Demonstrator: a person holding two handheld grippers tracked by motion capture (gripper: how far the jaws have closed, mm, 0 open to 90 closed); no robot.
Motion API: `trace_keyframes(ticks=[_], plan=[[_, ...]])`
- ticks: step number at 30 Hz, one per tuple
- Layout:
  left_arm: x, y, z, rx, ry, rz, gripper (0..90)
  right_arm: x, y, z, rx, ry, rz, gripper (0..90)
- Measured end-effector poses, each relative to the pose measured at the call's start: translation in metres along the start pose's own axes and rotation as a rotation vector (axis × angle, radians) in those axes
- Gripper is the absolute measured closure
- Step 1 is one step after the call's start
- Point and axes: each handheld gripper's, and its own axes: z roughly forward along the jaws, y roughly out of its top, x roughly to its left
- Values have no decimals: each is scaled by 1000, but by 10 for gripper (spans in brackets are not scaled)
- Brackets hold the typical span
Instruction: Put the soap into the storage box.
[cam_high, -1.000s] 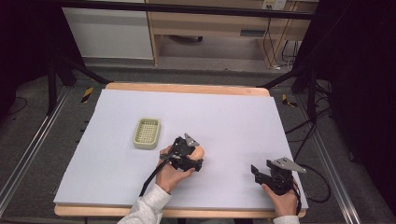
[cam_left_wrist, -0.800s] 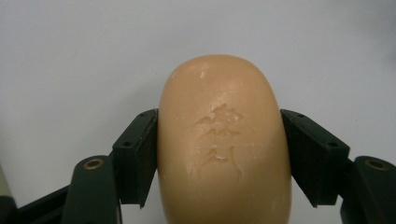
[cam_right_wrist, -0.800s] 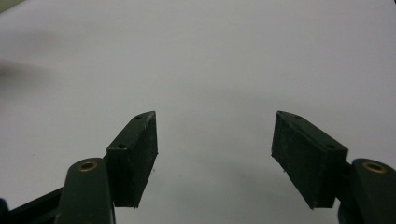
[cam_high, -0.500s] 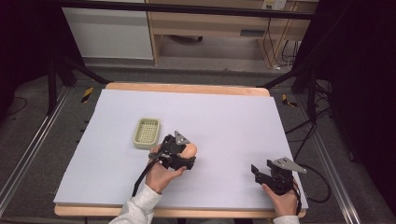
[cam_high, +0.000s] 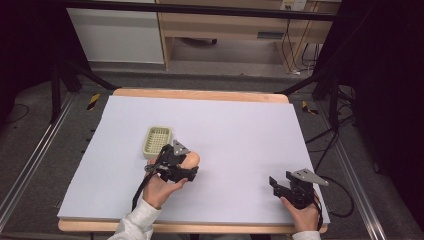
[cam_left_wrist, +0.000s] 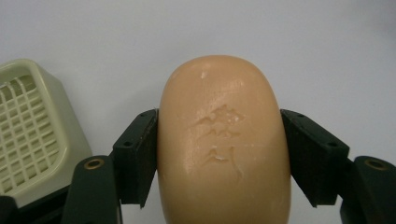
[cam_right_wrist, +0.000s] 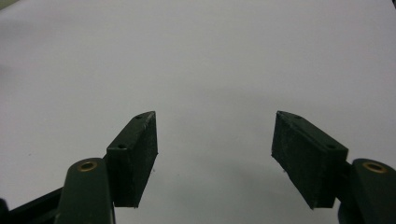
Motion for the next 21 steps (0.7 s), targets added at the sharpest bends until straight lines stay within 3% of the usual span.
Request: trace_keyframes(ticks=[18, 20, 21], plan=[[23, -13, -17, -22, 26, -55, 317, 1, -3, -2, -2, 5, -1, 309], [25, -13, -18, -24, 26, -60, 317, 2, -3, -2, -5, -2, -24, 305], [27, -13, -18, -25, 32, -65, 317, 3, -3, -3, 1, 5, -6, 303]])
